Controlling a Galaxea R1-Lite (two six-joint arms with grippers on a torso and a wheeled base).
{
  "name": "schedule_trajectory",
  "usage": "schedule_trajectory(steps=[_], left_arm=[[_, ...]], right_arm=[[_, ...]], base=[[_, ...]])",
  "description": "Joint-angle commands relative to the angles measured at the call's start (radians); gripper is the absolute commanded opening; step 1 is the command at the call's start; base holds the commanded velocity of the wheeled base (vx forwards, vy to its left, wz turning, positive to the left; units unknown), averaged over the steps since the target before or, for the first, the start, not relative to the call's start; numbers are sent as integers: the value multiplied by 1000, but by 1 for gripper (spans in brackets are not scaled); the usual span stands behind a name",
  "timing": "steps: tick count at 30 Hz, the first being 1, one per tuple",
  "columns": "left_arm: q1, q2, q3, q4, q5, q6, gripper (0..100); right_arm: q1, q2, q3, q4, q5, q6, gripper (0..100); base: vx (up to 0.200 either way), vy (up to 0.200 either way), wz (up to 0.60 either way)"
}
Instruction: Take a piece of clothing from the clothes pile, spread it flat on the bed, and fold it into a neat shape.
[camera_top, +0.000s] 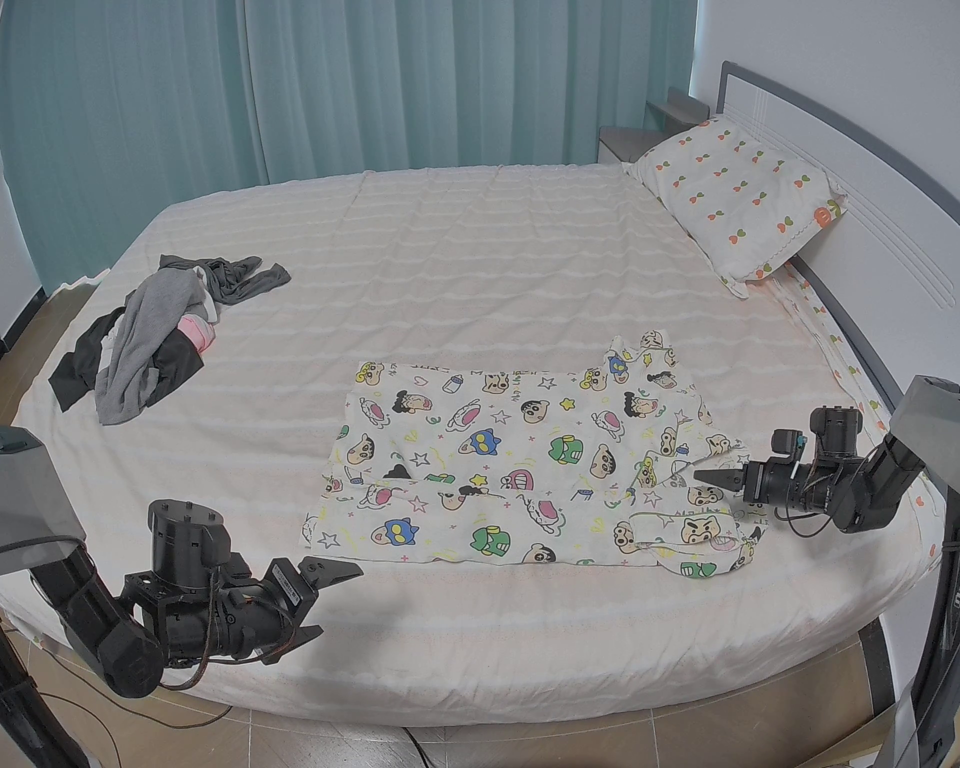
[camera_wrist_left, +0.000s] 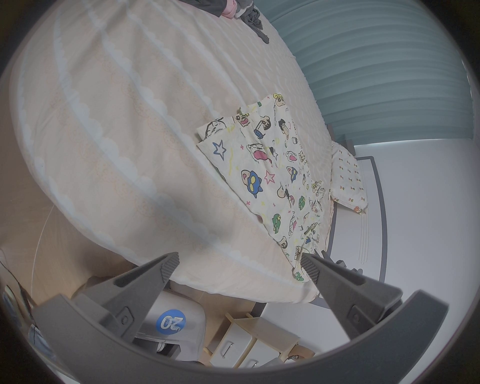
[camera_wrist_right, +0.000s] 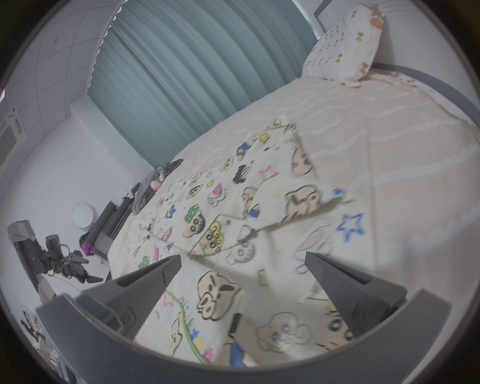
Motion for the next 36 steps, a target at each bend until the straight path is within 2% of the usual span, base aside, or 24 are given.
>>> schedule_trajectory(steps=[1, 7, 10, 13, 20, 36], left_arm=[[-2, -19, 0, -18, -10, -2, 100], [0, -131, 29, -44, -90, -8, 100], [0, -191, 47, -44, -95, -8, 100], [6, -231, 61, -44, -96, -8, 100], [17, -266, 64, -44, -95, -2, 100], [23, -259, 80, -46, -96, 28, 100]], right_arm=[[-45, -113, 55, -7, -16, 50, 100], [-45, -442, 355, -71, -32, 254, 100], [-42, -624, 549, -147, -32, 411, 100], [-55, -735, 627, -206, -30, 532, 100], [-81, -850, 651, -205, -45, 540, 100], [-48, -862, 679, -205, -42, 538, 100]], base=[[0, 0, 0], [0, 0, 0], [0, 0, 0], [0, 0, 0], [143, 0, 0], [200, 0, 0]])
